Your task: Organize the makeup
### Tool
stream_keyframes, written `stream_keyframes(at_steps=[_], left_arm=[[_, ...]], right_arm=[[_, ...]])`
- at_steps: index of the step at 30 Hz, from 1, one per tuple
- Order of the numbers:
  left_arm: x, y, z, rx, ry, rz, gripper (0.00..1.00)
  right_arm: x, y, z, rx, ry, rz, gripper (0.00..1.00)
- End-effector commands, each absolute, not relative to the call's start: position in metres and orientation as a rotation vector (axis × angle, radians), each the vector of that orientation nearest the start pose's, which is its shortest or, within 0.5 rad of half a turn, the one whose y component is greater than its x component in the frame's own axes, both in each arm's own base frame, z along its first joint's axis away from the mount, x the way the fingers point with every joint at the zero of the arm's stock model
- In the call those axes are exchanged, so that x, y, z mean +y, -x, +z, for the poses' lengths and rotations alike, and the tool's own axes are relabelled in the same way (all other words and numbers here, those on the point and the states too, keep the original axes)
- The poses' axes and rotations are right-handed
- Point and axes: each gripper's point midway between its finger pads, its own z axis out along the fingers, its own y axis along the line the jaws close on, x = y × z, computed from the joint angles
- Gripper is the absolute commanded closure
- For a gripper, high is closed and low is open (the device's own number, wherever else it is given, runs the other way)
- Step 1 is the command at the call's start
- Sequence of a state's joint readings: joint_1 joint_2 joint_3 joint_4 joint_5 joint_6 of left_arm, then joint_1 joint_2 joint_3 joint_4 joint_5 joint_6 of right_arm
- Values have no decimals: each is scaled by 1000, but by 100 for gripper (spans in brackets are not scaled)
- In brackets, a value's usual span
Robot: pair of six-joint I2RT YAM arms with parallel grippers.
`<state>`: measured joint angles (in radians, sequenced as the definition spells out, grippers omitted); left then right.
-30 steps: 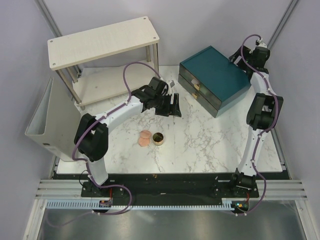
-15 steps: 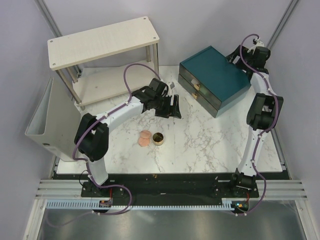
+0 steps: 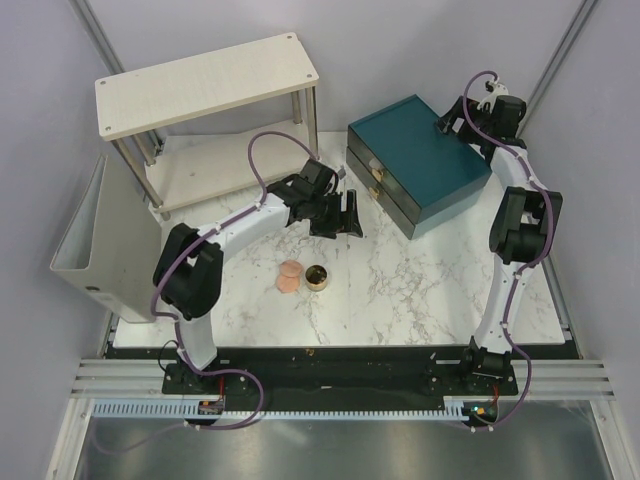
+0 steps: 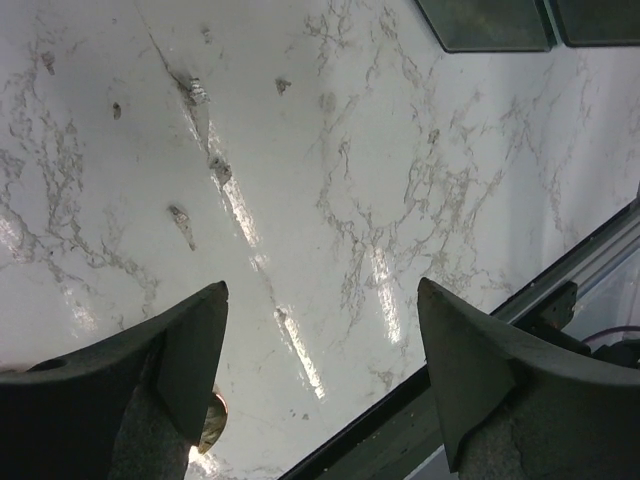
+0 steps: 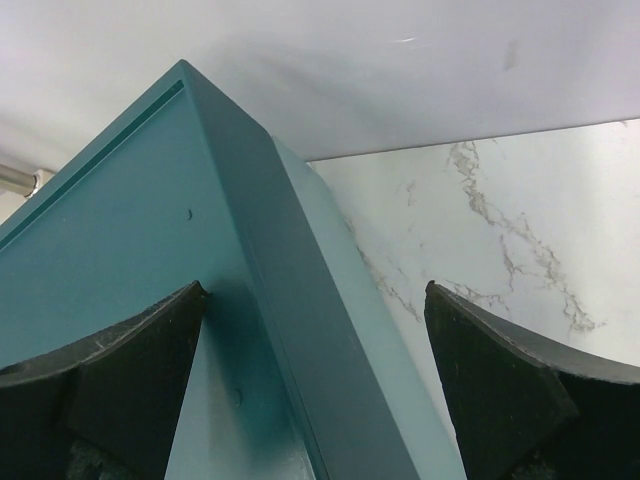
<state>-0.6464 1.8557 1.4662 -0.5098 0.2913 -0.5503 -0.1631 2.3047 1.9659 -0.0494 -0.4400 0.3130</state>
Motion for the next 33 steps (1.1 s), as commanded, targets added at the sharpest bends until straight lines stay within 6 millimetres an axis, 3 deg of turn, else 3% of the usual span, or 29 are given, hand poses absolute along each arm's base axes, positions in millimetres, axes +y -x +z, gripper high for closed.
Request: stream_keyframes(at_steps=[1, 2, 4, 8, 9, 10, 13, 14, 15, 19, 33], left_arm=[[-334, -352, 109, 2610, -25, -839, 16], [-336, -366, 116, 2563, 50, -903, 16], [-340, -372, 111, 2560, 140, -1010, 16], [-343, -403, 112, 2455, 489, -1261, 16], [-349, -413, 120, 2377, 497, -1337, 16], [-351, -418, 113, 2372, 540, -1360, 16], [-365, -434, 120, 2326, 599, -1456, 16], [-371, -437, 105, 2354, 622, -1464, 16], [-378, -445, 114, 2334, 609, -1497, 17], [-396, -459, 106, 2314, 701, -1583, 17], [-413, -482, 69, 2216, 1035, -1670, 23]], right_arm=[[36, -609, 96, 2200, -127, 657, 2], [36, -610, 98, 2195, -126, 657, 2], [36, -612, 100, 2188, -126, 659, 2], [37, -615, 109, 2165, -126, 664, 2], [38, -616, 113, 2159, -123, 667, 2], [37, -617, 114, 2156, -127, 667, 2], [40, -619, 119, 2138, -127, 682, 2], [40, -619, 120, 2135, -129, 690, 2], [40, -619, 120, 2134, -136, 697, 2], [41, -619, 122, 2127, -133, 707, 2], [47, -612, 127, 2118, -127, 737, 2]])
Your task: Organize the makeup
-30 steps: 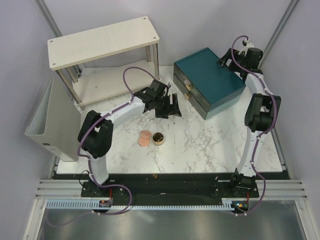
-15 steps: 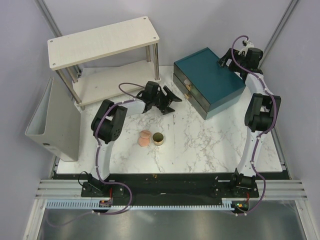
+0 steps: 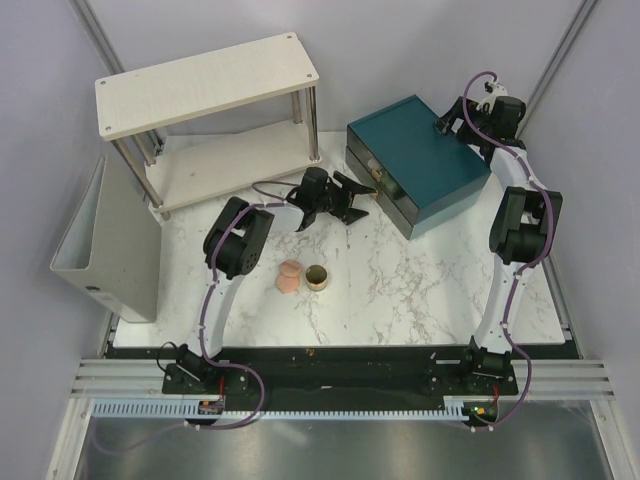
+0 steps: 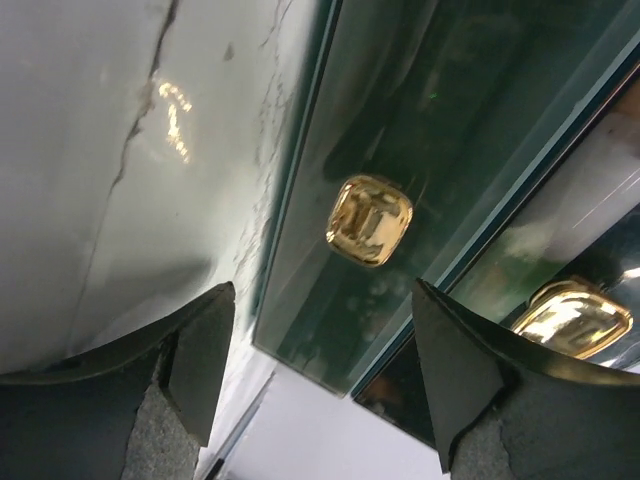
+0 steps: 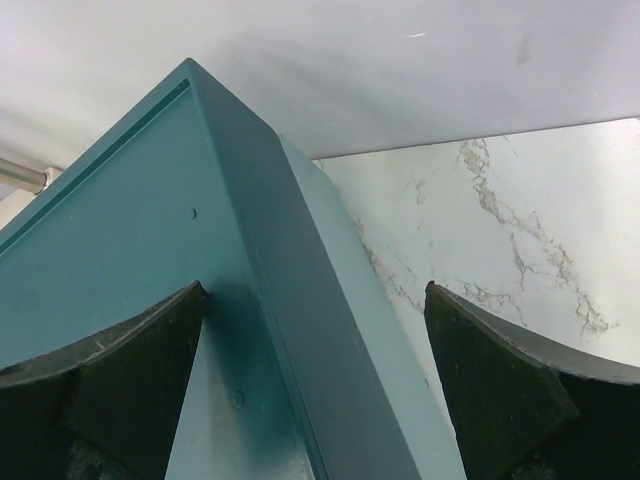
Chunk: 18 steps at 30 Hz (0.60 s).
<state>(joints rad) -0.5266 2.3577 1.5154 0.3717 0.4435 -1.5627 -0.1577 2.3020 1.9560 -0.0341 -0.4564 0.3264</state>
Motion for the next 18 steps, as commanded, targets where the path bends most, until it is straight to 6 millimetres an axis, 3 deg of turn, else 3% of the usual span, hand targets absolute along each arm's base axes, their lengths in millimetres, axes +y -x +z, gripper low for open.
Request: stream_keyframes(at_steps=[1, 8, 13, 14, 18], left_arm=[[-415, -484, 66, 2212, 1080, -1676, 24], [-421, -493, 60, 2216, 1118, -1666, 32], [-407, -492, 46, 2240, 1172, -1533, 34], [-405, -492, 53, 2227, 1176, -1524, 34], [-398, -496, 47, 2216, 1210, -1484, 38]], right_arm=[[46, -611, 126, 2122, -128, 738, 2], [46, -605, 124, 2127, -126, 737, 2], [46, -602, 125, 2126, -121, 737, 2], [44, -601, 125, 2126, -125, 734, 2], [37, -601, 127, 2116, -139, 729, 2]])
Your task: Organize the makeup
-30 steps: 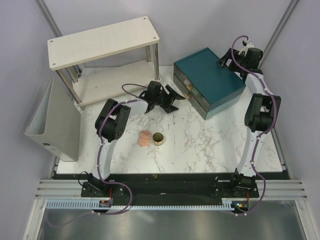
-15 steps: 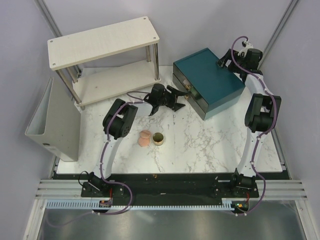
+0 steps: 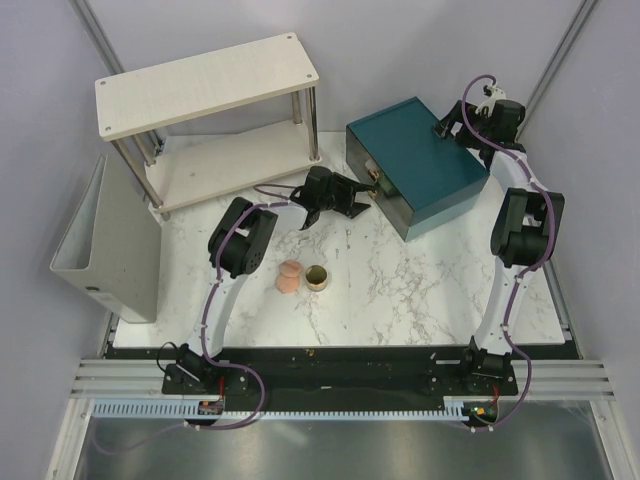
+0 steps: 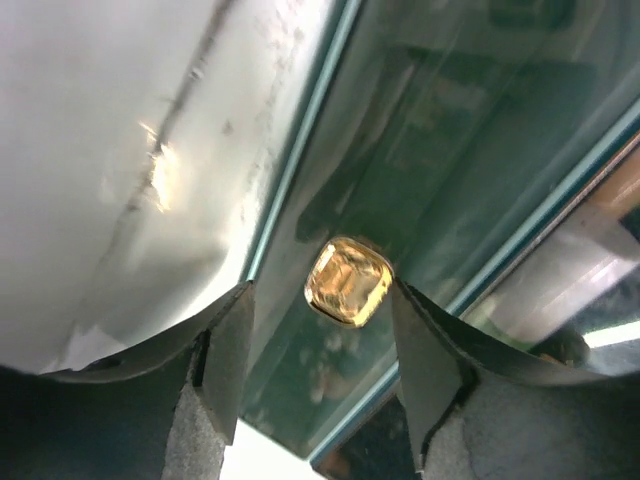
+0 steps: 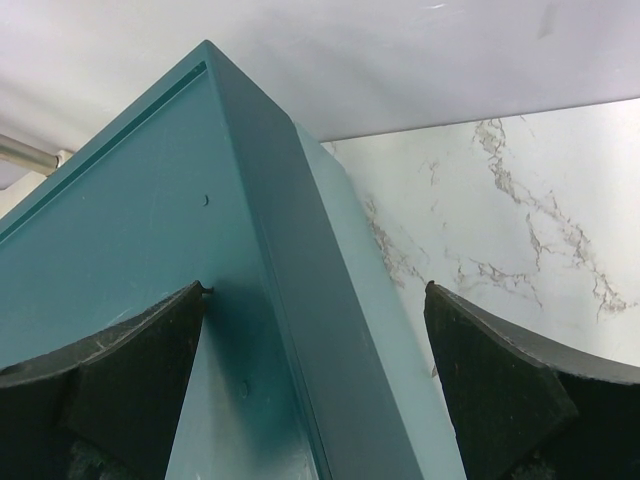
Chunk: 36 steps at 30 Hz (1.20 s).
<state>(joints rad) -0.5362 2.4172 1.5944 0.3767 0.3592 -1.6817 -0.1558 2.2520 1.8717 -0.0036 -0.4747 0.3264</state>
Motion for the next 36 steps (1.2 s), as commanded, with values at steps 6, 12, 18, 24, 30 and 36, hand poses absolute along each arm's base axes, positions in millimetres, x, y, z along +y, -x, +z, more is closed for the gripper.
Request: stream_keyframes(at_steps=[6, 12, 18, 24, 30, 36], left_arm=[[-401, -509, 55, 2189, 1252, -1464, 44], [-408, -519, 56, 2212, 1242, -1441, 53], [-409, -515, 47, 2247, 1244, -1430, 64], [-415, -511, 52, 2267, 1184, -1478, 69], [-425, -499, 59, 2316, 1087, -1532, 73], [-431, -477, 59, 2378, 1013, -1544, 75]], right_arm=[[30, -604, 143, 2077, -155, 740, 2], [21, -605, 162, 2038, -159, 729, 2], [5, -604, 186, 1995, -166, 705, 2], [-6, -602, 212, 1945, -172, 694, 2], [-13, -601, 235, 1898, -170, 694, 2], [-11, -600, 248, 1866, -166, 714, 2]])
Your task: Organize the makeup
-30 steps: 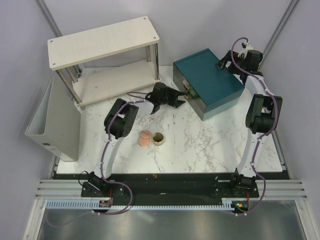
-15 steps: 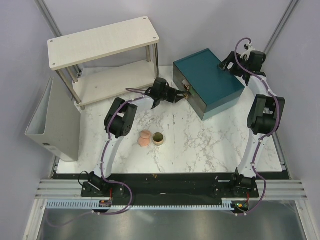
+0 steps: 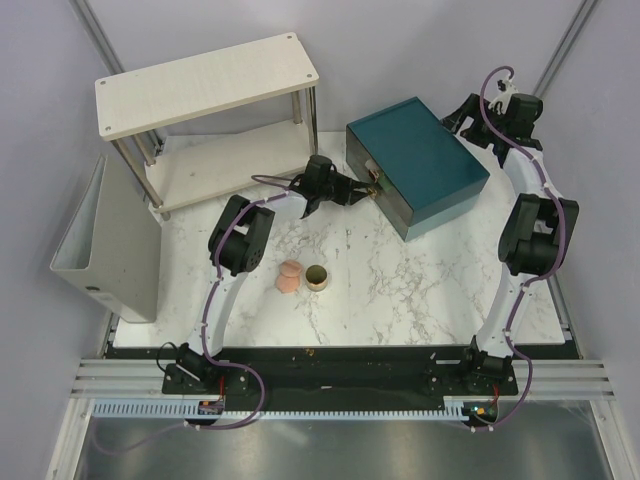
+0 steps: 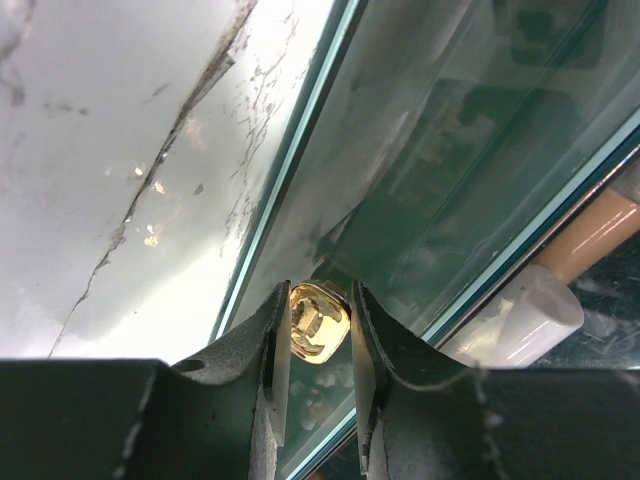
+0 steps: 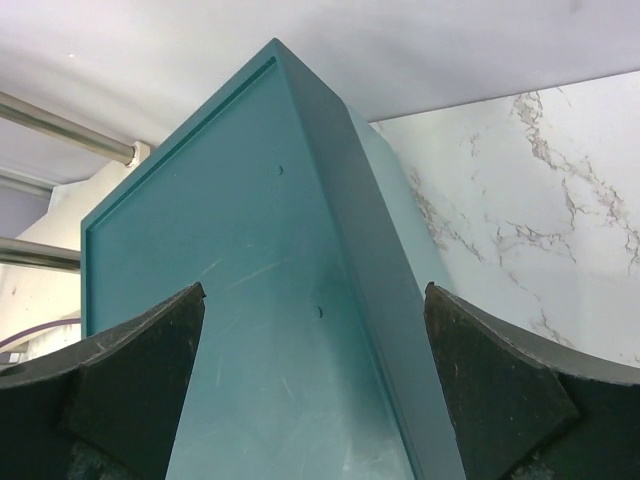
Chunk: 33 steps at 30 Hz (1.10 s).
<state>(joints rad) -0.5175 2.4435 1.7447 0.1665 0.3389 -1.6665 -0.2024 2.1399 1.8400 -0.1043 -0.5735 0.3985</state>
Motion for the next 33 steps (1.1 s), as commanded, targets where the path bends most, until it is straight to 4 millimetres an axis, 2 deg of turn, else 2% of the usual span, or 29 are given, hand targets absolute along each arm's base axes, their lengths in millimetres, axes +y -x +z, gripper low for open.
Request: stream_keyframes(at_steps=[1, 7, 19, 24, 27, 28, 31, 33], left_arm=[[-432, -471, 55, 2395, 1008, -1540, 76], [-448, -446, 54, 2465, 923, -1568, 77], [-476, -399, 46, 2604, 779, -1579, 82], [-470, -390, 42, 2628, 798, -1539, 81], [-461, -386, 32, 2628, 837, -1534, 73], [-461, -385, 35, 2628, 828, -1552, 63], [-462, -384, 46, 2622, 732, -1573, 48], [-460, -384, 50, 2620, 667, -1548, 43]], right_arm=[[-11, -599, 251, 1861, -168, 717, 2], [-7, -596, 260, 1846, -154, 729, 2], [-3, -591, 260, 1842, -155, 758, 2], [-2, -590, 262, 1837, -157, 764, 2], [-2, -589, 258, 1843, -156, 760, 2], [-2, -588, 258, 1844, -155, 761, 2], [-2, -586, 259, 1843, -156, 762, 2], [-1, -585, 260, 1841, -155, 762, 2]])
